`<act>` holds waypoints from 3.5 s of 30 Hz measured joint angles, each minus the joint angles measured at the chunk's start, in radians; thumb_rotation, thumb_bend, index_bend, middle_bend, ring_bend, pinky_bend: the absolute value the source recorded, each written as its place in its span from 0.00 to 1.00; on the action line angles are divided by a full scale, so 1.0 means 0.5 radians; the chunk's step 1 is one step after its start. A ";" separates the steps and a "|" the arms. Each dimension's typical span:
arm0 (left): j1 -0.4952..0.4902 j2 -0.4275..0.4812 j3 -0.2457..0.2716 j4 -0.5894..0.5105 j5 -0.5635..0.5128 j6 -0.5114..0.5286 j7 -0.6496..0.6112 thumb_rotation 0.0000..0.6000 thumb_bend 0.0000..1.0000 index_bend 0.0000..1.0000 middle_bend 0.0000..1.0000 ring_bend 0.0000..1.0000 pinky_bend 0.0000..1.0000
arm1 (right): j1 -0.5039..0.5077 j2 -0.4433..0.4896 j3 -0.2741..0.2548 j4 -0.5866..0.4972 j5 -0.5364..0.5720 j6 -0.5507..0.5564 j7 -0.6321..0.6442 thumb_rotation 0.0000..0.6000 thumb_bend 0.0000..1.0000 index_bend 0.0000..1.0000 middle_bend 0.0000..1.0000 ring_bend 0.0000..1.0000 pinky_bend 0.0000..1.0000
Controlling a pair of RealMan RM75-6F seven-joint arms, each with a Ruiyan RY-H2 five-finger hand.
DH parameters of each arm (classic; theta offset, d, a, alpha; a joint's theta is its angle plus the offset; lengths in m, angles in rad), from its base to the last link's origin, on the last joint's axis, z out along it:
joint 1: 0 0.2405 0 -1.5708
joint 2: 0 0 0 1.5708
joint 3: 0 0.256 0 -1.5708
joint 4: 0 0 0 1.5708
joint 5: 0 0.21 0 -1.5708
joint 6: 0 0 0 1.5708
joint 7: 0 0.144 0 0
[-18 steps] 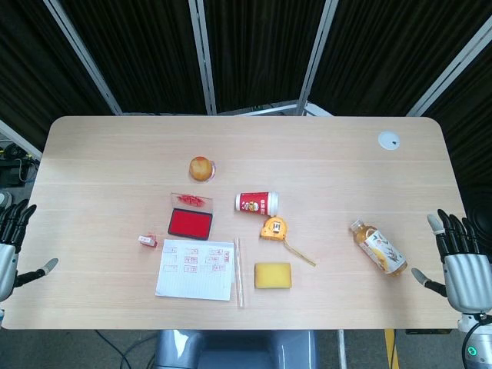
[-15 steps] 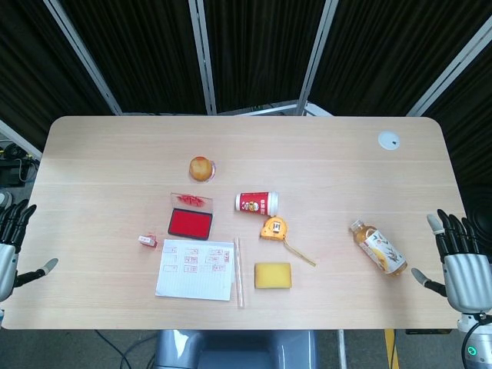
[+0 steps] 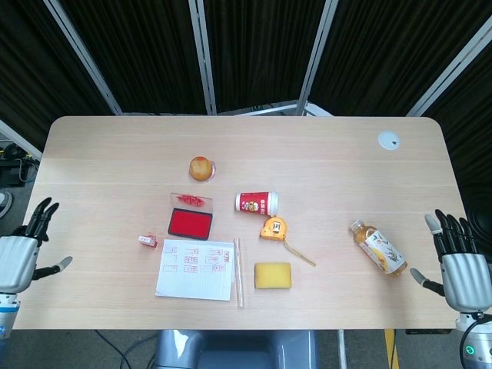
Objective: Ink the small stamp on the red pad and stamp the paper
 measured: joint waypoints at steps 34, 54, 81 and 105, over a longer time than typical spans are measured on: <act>-0.592 -0.573 -0.009 0.468 -0.231 -0.835 0.284 1.00 0.20 0.36 0.43 0.85 0.90 | 0.050 -0.074 0.037 0.071 0.155 -0.134 -0.137 1.00 0.00 0.00 0.00 0.00 0.00; -0.653 -0.728 0.026 0.626 -0.258 -0.871 0.352 1.00 0.22 0.43 0.44 0.85 0.90 | 0.065 -0.089 0.049 0.104 0.196 -0.169 -0.137 1.00 0.00 0.00 0.00 0.00 0.00; -0.697 -0.789 0.046 0.696 -0.287 -0.897 0.374 1.00 0.30 0.50 0.50 0.85 0.90 | 0.072 -0.098 0.055 0.123 0.230 -0.188 -0.139 1.00 0.00 0.00 0.00 0.00 0.00; -0.739 -0.707 -0.020 0.533 -0.337 -0.900 0.304 1.00 0.34 0.55 0.53 0.85 0.90 | 0.075 -0.103 0.060 0.135 0.256 -0.199 -0.139 1.00 0.00 0.00 0.00 0.00 0.00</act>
